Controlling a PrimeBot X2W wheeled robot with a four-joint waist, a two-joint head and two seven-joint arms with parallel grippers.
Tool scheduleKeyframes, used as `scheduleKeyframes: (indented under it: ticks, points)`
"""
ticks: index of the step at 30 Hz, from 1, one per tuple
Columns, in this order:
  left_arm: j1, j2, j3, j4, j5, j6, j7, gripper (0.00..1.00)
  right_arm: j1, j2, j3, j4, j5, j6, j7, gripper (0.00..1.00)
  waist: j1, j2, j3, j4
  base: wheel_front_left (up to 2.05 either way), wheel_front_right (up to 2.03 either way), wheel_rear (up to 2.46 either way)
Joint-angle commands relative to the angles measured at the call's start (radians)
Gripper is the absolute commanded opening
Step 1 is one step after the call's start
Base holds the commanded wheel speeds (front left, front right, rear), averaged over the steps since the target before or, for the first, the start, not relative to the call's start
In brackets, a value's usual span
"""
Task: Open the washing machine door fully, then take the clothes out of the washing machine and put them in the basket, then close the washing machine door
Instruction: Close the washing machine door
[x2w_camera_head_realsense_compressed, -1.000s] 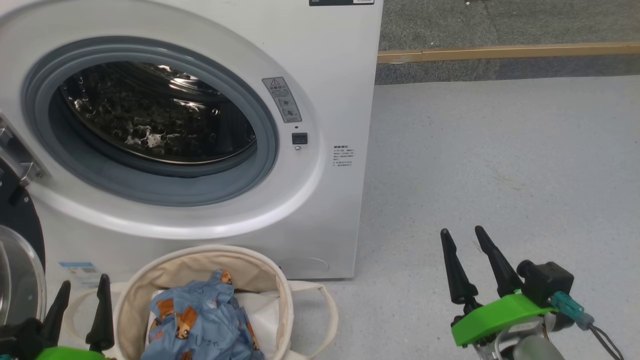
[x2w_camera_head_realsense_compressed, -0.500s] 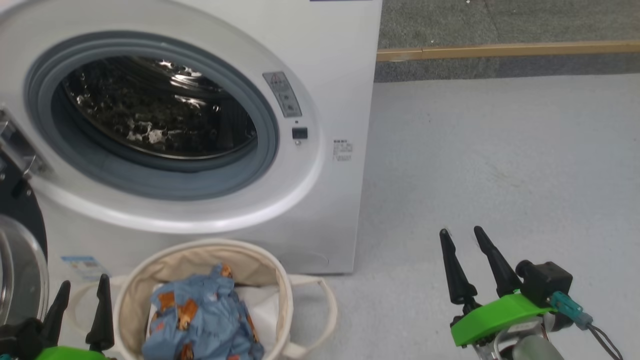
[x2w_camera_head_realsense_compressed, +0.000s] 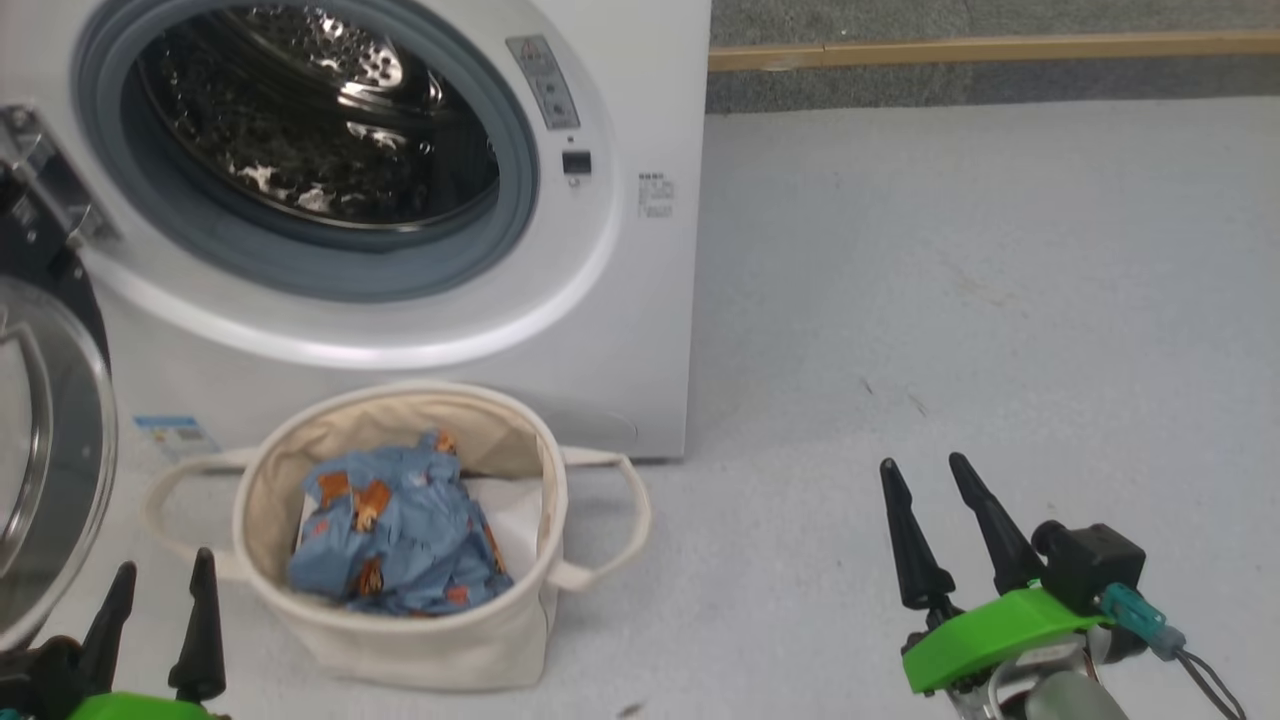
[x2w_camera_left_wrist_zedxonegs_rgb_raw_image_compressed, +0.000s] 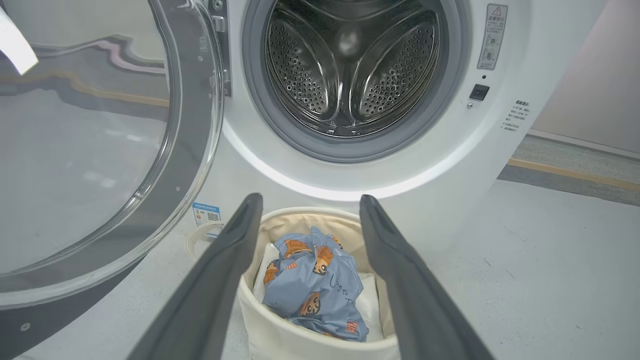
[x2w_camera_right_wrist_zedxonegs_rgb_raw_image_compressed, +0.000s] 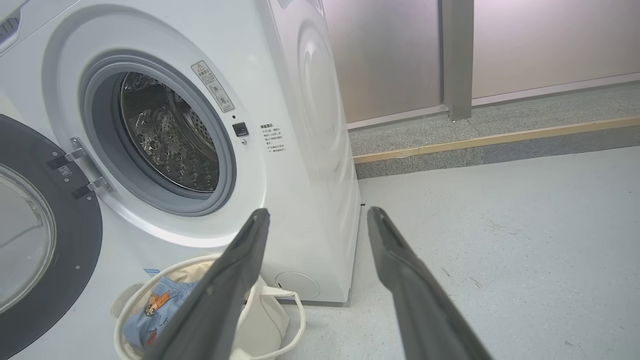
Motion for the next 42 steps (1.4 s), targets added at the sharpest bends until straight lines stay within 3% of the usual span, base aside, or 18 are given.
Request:
scheduleKeyframes:
  ticks: [1, 14, 22, 31, 42]
  points:
    - [-0.04, 0.038, 0.042, -0.031, 0.006, 0.003, -0.011, 1.0, -0.024, 0.002, 0.022, -0.033, -0.004, 0.008, -0.009, 1.0, 0.0, -0.0001, 0.001, 0.001, -1.42, 1.42, 0.0]
    - [-0.024, 0.04, 0.082, -0.054, 0.046, 0.03, -0.013, 1.0, -0.029, 0.002, 0.031, -0.035, 0.0, 0.008, -0.009, 1.0, 0.0, -0.0001, 0.006, 0.012, -0.52, 0.52, 0.0]
    - [-0.018, 0.015, 0.117, -0.066, 0.046, 0.033, -0.013, 1.0, -0.03, 0.002, 0.031, -0.034, -0.002, 0.008, -0.009, 1.0, 0.0, -0.0001, 0.003, 0.058, 0.0, 0.0, 0.0]
    - [-0.016, -0.002, 0.153, -0.08, 0.058, 0.046, -0.013, 1.0, -0.025, 0.002, 0.045, -0.027, 0.008, 0.008, -0.009, 1.0, 0.0, -0.0001, -0.012, 0.165, 0.0, 0.0, 0.0]
    - [0.001, -0.008, 0.182, -0.088, 0.069, 0.064, -0.013, 1.0, -0.012, 0.002, 0.064, -0.02, 0.02, 0.008, -0.009, 1.0, 0.0, -0.0001, -0.039, 0.343, 0.0, 0.0, 0.0]
